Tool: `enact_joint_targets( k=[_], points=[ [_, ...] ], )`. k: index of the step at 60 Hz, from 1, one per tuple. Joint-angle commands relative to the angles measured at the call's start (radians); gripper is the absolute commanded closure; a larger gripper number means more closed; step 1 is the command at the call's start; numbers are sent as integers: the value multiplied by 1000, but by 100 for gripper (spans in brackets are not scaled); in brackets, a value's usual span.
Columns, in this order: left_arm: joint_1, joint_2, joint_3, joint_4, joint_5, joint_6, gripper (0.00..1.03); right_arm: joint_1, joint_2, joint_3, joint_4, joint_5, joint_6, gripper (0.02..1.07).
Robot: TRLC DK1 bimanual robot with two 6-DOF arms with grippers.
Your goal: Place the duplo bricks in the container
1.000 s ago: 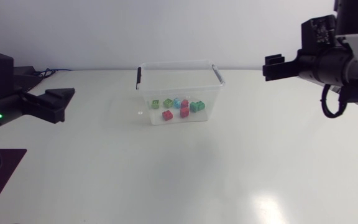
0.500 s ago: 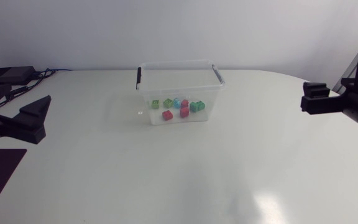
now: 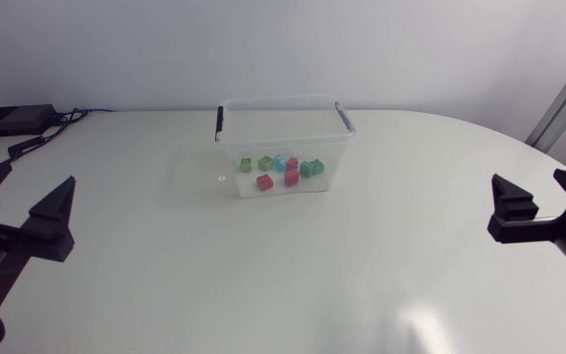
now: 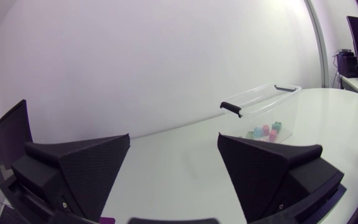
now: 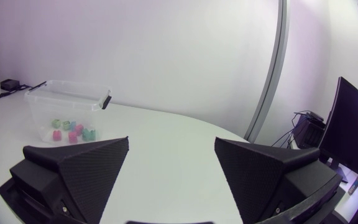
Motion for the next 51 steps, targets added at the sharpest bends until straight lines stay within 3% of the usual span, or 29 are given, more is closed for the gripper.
enact_joint_targets(
  k=[1,39,51],
  points=[
    [9,-34,-50,18,8,-51,5,-13,-47,-58,32,-20,35,7],
    [21,-261,-305,50,24,-280,5,-68,-374,-372,121,-177,150,9],
    [21,-263,-307,51,24,-282,5,-68,-377,-375,122,-179,151,9]
  ],
)
